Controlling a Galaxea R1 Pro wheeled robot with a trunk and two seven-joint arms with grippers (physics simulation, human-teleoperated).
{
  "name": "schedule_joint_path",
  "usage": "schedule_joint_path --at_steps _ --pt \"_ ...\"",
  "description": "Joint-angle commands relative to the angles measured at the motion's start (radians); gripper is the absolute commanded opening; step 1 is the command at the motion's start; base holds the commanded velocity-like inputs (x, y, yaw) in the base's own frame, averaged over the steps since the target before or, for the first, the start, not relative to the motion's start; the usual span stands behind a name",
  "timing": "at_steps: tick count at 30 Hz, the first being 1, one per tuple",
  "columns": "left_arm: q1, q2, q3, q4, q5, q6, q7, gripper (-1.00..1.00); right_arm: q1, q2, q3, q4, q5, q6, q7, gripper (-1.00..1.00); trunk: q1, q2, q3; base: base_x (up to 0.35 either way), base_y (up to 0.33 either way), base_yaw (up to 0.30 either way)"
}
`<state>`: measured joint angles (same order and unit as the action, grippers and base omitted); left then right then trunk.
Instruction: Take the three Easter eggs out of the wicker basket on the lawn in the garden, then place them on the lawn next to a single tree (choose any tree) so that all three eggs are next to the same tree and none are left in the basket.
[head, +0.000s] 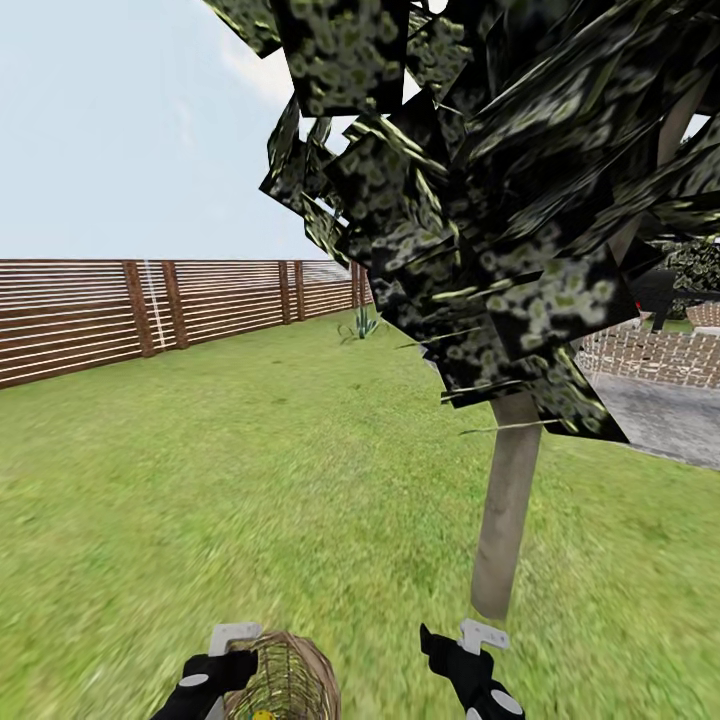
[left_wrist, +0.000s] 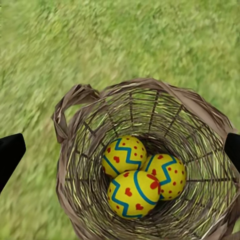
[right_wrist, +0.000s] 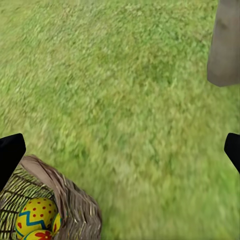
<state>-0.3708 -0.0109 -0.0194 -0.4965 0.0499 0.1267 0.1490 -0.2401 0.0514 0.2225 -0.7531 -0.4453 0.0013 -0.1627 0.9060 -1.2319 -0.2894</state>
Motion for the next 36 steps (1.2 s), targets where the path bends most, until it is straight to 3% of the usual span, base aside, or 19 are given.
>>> schedule_joint_path --at_steps 1,36 --pt "0.000 0.000 -0.002 -0.001 0.005 0.006 0.005 1.00 -0.001 -0.001 0.005 0.000 -0.009 -0.001 -0.008 1.00 0.004 -0.008 -0.005 0.000 0.000 0.000" --pt "0.000 0.000 -0.004 0.007 0.004 0.000 -0.006 1.00 -0.001 -0.001 0.003 0.024 -0.009 -0.004 -0.008 1.00 0.138 -0.253 -0.114 0.000 0.000 0.000"
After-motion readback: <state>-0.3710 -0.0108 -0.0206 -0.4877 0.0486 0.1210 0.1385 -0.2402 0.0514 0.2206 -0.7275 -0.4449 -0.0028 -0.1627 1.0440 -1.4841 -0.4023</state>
